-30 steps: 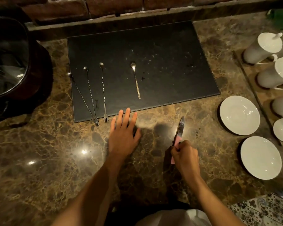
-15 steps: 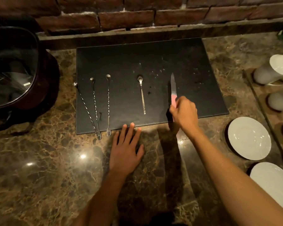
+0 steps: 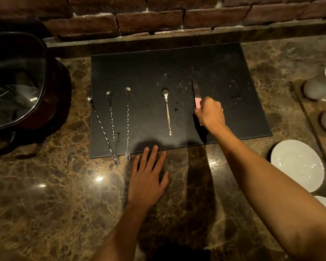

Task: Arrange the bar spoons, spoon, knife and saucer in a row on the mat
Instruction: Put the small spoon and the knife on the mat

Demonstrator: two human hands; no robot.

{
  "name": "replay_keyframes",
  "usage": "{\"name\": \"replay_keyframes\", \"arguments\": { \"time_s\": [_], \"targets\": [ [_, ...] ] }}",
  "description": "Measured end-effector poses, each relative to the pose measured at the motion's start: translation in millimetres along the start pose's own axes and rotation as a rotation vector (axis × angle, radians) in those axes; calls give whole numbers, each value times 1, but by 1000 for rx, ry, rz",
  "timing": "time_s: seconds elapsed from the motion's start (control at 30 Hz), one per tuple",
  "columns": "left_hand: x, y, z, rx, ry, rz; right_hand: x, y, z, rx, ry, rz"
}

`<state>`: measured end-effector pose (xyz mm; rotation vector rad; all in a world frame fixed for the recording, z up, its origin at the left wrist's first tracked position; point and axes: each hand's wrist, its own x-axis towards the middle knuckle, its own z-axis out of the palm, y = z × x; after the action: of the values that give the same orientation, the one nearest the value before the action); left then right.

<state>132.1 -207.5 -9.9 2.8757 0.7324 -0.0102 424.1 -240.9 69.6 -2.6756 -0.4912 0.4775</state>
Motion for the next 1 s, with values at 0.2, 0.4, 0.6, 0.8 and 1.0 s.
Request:
{"name": "replay_keyframes", "arguments": {
  "time_s": [0.2, 0.4, 0.6, 0.8, 1.0],
  "targets": [
    [-1, -1, 2, -5, -11, -6, 1, 1, 3, -2, -13, 6],
    [-1, 0, 1, -14, 8, 2, -2, 4, 3, 9, 19, -2],
    [-1, -2, 0, -35, -50, 7, -34, 23, -21, 98, 91, 6],
    [0, 21, -30, -83, -140, -66, -122, 89, -73, 308, 165, 40],
    [-27, 94, -57, -384, 6, -240, -205, 209, -130, 557, 378, 208]
  ]
}}
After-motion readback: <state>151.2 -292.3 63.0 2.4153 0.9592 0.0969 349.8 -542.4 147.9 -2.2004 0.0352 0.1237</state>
